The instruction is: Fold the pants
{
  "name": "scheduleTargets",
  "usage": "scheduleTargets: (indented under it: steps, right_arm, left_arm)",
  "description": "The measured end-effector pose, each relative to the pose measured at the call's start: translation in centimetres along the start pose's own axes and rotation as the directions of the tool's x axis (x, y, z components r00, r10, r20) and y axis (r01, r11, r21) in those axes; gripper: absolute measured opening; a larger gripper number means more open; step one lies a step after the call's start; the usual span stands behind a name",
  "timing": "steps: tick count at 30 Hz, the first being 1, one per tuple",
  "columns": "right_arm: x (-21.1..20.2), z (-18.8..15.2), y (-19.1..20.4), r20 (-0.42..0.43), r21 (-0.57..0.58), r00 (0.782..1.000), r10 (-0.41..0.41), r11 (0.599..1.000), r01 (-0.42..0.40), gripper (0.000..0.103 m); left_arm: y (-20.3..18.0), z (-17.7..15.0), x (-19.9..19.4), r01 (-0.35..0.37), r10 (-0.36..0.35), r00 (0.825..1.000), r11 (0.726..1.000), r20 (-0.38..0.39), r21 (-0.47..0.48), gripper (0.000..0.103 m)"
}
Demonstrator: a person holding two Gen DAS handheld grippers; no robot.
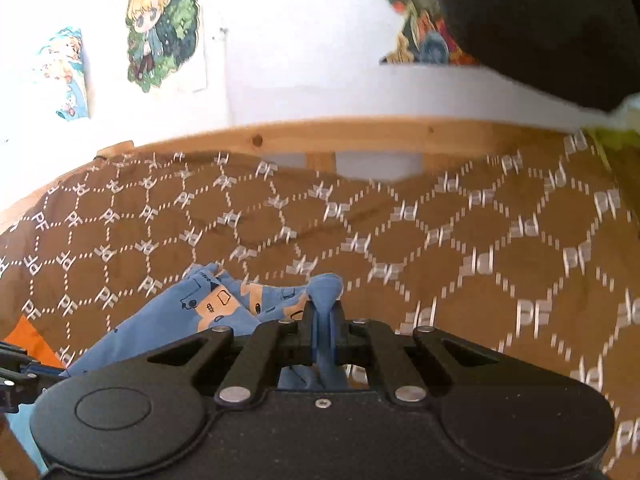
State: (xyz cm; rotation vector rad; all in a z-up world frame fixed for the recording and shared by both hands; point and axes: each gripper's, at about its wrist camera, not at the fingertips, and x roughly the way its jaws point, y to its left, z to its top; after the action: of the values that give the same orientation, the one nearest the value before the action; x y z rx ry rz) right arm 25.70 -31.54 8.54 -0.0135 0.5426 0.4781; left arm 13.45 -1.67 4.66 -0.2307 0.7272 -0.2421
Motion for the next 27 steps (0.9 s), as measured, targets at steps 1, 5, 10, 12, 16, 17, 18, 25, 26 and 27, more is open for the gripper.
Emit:
scheduleTargets:
  steps: [1, 5, 10, 12, 16, 17, 18, 25, 26, 27]
  right_arm:
    - [0.3, 0.7, 0.0, 0.01, -0.012, 1.0, -0.006, 1.0, 0.007, 0.004]
    - [2.5, 3.1, -1.1, 0.005, -0.009, 1.0, -0.024, 1.0, 0.024, 0.004]
    - [6.3, 4.2, -3.0, -0.053, 0.017, 0.998, -0.038, 0.999, 0.039, 0.005]
    - [7.7, 4.0, -3.7, -0.081, 0.028, 0.996, -0.041, 0.999, 0.044, 0.005]
    - [9.3, 2.9, -4.2, -0.119, 0.009, 0.99, -0.071, 0.997, 0.073, 0.005]
    - [9.5, 2.7, -4.3, -0.122, 0.015, 0.99, -0.076, 0.997, 0.079, 0.005]
    - [9.6, 2.5, -4.4, -0.122, 0.025, 0.989, -0.08, 0.996, 0.083, 0.005]
    - [9.4, 2.2, -4.2, -0.112, 0.022, 0.99, -0.089, 0.996, 0.092, 0.008]
    - [9.3, 2.2, -4.1, -0.113, 0.015, 0.989, -0.093, 0.995, 0.095, 0.011]
    - [9.3, 2.2, -4.0, -0.113, 0.009, 0.988, -0.101, 0.995, 0.103, 0.013]
  left_arm:
    - [0.0, 0.7, 0.2, -0.002, 0.002, 1.0, 1.0, 0.018, 0.008, 0.015]
    - [-0.1, 3.1, 1.9, -0.01, 0.009, 0.999, 1.0, 0.049, 0.025, 0.015]
    - [0.4, 4.3, 4.7, 0.006, -0.005, 0.999, 1.0, 0.047, -0.017, 0.015]
    - [0.8, 4.0, 6.0, -0.006, 0.006, 0.999, 1.0, 0.041, 0.004, 0.015]
    - [1.5, 3.0, 8.1, -0.038, 0.038, 0.999, 0.999, -0.012, 0.002, 0.016]
    - [1.5, 2.8, 8.3, -0.04, 0.04, 0.999, 0.999, -0.021, -0.003, 0.016]
    - [1.5, 2.6, 8.3, -0.041, 0.041, 0.999, 0.999, -0.025, -0.005, 0.016]
    - [1.4, 2.7, 8.3, -0.045, 0.045, 0.999, 0.999, -0.029, 0.001, 0.017]
    - [1.4, 2.7, 8.3, -0.047, 0.047, 0.998, 0.999, -0.031, -0.001, 0.018]
    - [1.4, 2.8, 8.4, -0.05, 0.05, 0.998, 0.999, -0.033, -0.003, 0.018]
